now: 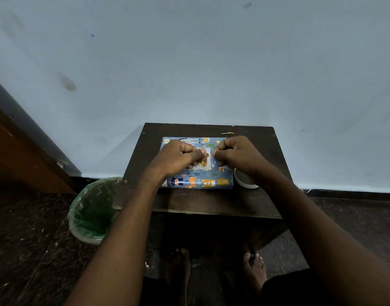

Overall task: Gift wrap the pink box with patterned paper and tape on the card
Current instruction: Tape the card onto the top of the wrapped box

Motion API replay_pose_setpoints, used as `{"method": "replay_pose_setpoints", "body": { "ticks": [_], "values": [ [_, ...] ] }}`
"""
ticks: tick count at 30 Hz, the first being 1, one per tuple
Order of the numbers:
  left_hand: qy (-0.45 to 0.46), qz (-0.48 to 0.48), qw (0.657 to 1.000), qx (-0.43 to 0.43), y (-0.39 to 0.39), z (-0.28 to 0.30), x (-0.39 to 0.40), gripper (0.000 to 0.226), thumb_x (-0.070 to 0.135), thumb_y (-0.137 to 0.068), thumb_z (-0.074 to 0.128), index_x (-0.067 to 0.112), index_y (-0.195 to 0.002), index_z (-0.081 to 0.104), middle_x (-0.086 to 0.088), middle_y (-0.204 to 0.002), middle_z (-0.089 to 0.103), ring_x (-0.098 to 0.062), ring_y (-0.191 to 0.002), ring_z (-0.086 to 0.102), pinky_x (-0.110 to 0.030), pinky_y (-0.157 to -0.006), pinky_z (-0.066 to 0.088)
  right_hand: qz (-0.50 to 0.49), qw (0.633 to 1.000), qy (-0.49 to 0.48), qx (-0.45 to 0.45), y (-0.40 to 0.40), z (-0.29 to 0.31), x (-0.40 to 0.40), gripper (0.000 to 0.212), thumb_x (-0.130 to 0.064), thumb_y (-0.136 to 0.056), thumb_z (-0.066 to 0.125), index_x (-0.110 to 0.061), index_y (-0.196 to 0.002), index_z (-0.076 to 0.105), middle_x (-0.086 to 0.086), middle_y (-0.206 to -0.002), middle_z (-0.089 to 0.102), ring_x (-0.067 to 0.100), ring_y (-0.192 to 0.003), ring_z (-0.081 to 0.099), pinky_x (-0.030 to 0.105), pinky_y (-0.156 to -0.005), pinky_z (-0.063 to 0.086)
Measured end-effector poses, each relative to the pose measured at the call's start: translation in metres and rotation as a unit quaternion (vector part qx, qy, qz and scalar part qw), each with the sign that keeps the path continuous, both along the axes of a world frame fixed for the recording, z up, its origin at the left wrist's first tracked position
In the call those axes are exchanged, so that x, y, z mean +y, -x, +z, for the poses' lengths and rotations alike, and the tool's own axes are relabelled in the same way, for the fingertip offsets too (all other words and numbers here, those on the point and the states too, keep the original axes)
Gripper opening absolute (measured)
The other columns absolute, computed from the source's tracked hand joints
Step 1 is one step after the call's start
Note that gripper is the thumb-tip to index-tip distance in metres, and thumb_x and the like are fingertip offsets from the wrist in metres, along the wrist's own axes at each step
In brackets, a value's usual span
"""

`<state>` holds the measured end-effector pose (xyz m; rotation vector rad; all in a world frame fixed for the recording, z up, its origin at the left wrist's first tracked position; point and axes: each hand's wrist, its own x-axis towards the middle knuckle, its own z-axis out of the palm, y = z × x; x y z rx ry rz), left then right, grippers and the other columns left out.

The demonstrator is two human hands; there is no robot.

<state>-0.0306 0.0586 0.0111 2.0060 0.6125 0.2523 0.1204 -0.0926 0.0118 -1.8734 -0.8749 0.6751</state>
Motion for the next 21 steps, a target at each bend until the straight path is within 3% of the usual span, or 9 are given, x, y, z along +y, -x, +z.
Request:
{"method": "replay_pose_setpoints", "body": {
  "ticks": [5,8,10,14,17,19,21],
  "values": [
    [-0.037,-0.006,0.999,0.018,-0.003,-0.004,-0.003,0.020,0.041,-0.091,0.084,0.024,-0.083,0.086,0.004,-0.084,0.081,-0.016,-0.080,0.074,-0.036,-0.073,0.060,-0.008,0.999,0.008,0.044,-0.001,0.000,0.000,0.014,-0.004,-0.090,0.068,-0.001,-0.078,0.074,0.025,-0.073,0.071,0.023,-0.063,0.061,0.024,-0.047,0.044],
    [-0.055,-0.011,0.998,0.010,-0.005,-0.004,-0.006,0.018,0.037,-0.089,0.086,0.022,-0.081,0.085,0.003,-0.081,0.078,-0.003,-0.060,0.062,-0.019,-0.057,0.047,-0.007,0.998,0.010,0.064,0.000,0.002,0.000,0.015,-0.003,-0.091,0.068,-0.003,-0.076,0.074,0.021,-0.072,0.070,0.019,-0.060,0.061,0.024,-0.045,0.044],
    [-0.058,-0.020,0.998,0.012,-0.005,-0.004,-0.006,0.017,0.035,-0.090,0.086,0.019,-0.083,0.086,0.005,-0.081,0.079,0.000,-0.058,0.059,-0.017,-0.058,0.044,-0.005,0.998,0.014,0.065,0.001,0.003,0.000,0.016,-0.003,-0.091,0.068,-0.003,-0.077,0.074,0.020,-0.072,0.070,0.017,-0.059,0.061,0.023,-0.045,0.045],
    [-0.039,-0.019,0.998,0.036,-0.005,-0.003,-0.005,0.018,0.033,-0.089,0.085,0.021,-0.077,0.085,0.006,-0.086,0.081,-0.028,-0.086,0.076,-0.042,-0.077,0.062,-0.015,0.998,0.022,0.058,0.001,0.002,0.000,0.015,-0.004,-0.090,0.069,-0.002,-0.076,0.074,0.020,-0.072,0.071,0.018,-0.059,0.061,0.024,-0.046,0.045],
    [-0.038,-0.029,0.996,0.073,-0.006,-0.001,-0.003,0.020,0.036,-0.088,0.085,0.018,-0.078,0.086,0.001,-0.088,0.082,-0.034,-0.096,0.076,-0.052,-0.087,0.063,-0.019,0.999,0.034,0.010,0.001,-0.001,0.001,0.014,-0.005,-0.085,0.073,0.000,-0.073,0.075,0.022,-0.073,0.073,0.022,-0.061,0.062,0.028,-0.052,0.047],
    [-0.057,-0.036,0.993,0.097,-0.010,-0.001,-0.001,0.021,0.037,-0.087,0.084,0.017,-0.079,0.086,-0.006,-0.088,0.082,-0.031,-0.088,0.076,-0.046,-0.084,0.064,-0.020,0.998,0.047,-0.030,0.001,-0.003,0.001,0.012,-0.006,-0.081,0.076,-0.002,-0.070,0.076,0.020,-0.072,0.074,0.021,-0.059,0.062,0.031,-0.055,0.051],
    [-0.077,-0.037,0.990,0.113,-0.012,0.001,-0.003,0.025,0.036,-0.087,0.085,0.013,-0.077,0.085,-0.012,-0.084,0.080,-0.023,-0.067,0.067,-0.036,-0.070,0.058,-0.022,0.996,0.059,-0.060,0.002,-0.004,0.002,0.012,-0.006,-0.079,0.077,-0.004,-0.067,0.076,0.014,-0.068,0.073,0.017,-0.056,0.061,0.031,-0.056,0.052]
  ]
}}
